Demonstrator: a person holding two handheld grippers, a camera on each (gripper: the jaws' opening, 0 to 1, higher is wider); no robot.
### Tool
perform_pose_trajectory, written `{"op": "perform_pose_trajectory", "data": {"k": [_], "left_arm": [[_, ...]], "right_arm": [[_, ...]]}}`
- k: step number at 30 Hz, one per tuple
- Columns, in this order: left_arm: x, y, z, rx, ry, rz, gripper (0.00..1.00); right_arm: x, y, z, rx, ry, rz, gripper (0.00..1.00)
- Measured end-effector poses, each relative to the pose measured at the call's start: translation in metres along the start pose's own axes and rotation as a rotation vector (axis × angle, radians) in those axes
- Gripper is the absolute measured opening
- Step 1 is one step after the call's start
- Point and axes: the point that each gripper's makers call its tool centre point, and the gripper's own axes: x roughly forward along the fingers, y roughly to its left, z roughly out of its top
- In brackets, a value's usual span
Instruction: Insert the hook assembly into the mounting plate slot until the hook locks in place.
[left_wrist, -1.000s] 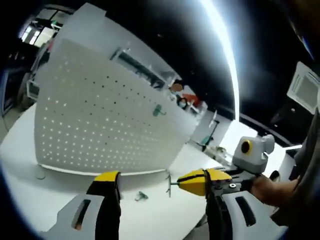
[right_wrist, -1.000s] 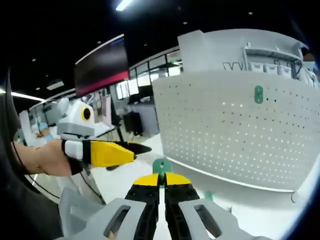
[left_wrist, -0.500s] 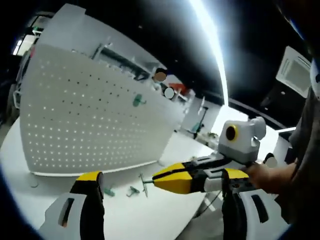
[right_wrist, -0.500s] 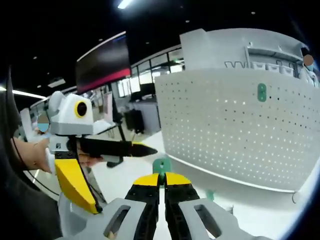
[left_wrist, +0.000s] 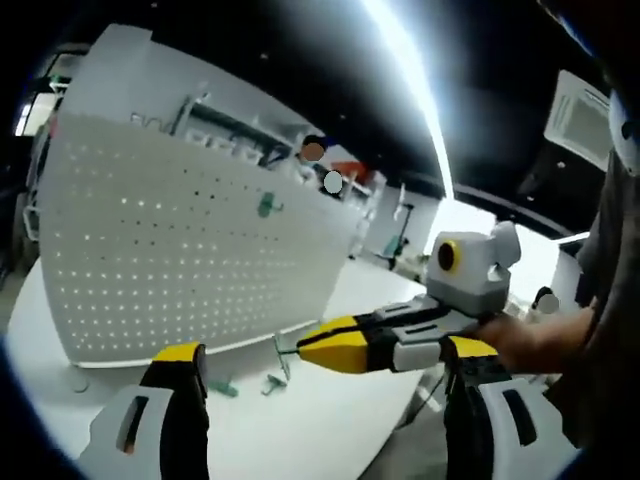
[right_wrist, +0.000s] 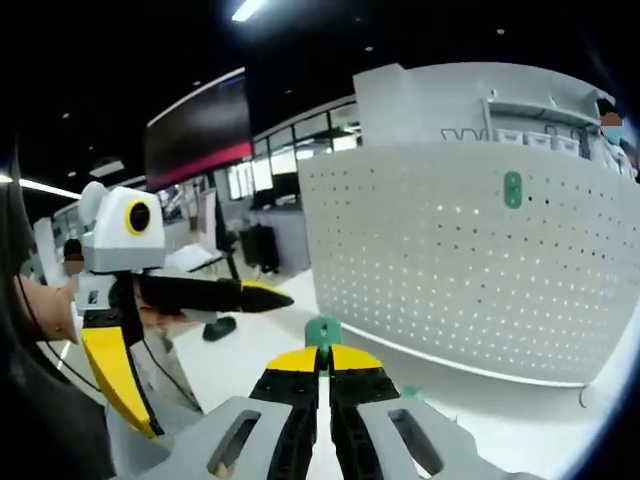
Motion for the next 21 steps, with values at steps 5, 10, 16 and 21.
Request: {"op": "perform_pose_trajectory", "data": {"k": [5,10,16,21], "left_arm": [[-0.001,0.003,-0.004,0.012,0.019,0.016,1.00],[-0.001,0.011,-0.008,-0.048,0.015,0.031,1.00],[-0.003,0.019,-0.010,-0.048,0.025,0.060,1.00],[-0.006,0.026,-0.009,-0.051,0.024,0.087,1.00]], "right_arm": [[0.000,-0.010,0.010,0.055,-0.051,-0.023,0.00],[0.000,-0.024,0.025,0.023,-0.102,-0.077,0.00],[0.000,-0.043,0.037,0.006,-0.144,-0.142,0.00],[-0.004,-0.063,0.053,0.037,-0.223,-0.198,0.00]]}}
